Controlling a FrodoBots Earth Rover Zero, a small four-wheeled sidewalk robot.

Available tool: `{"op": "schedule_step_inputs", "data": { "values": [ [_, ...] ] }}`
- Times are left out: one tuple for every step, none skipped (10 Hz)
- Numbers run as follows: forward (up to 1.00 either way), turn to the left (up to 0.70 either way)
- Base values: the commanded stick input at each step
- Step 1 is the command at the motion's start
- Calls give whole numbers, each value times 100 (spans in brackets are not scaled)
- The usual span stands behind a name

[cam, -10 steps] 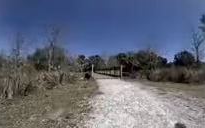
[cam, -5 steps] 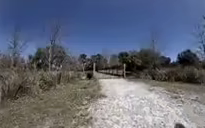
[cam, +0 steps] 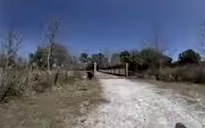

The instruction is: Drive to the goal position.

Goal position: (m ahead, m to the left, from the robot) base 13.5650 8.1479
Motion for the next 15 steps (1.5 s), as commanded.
{"op": "schedule_step_inputs", "data": {
  "values": [
    [70, -35],
    [70, -35],
    [70, -35],
    [70, -35],
    [70, -35],
    [70, -4],
    [70, 0],
    [70, 0],
    [64, 0],
    [1, 0],
    [0, 0],
    [4, 0],
    [51, 0],
    [70, 0],
    [70, 0]
  ]
}}
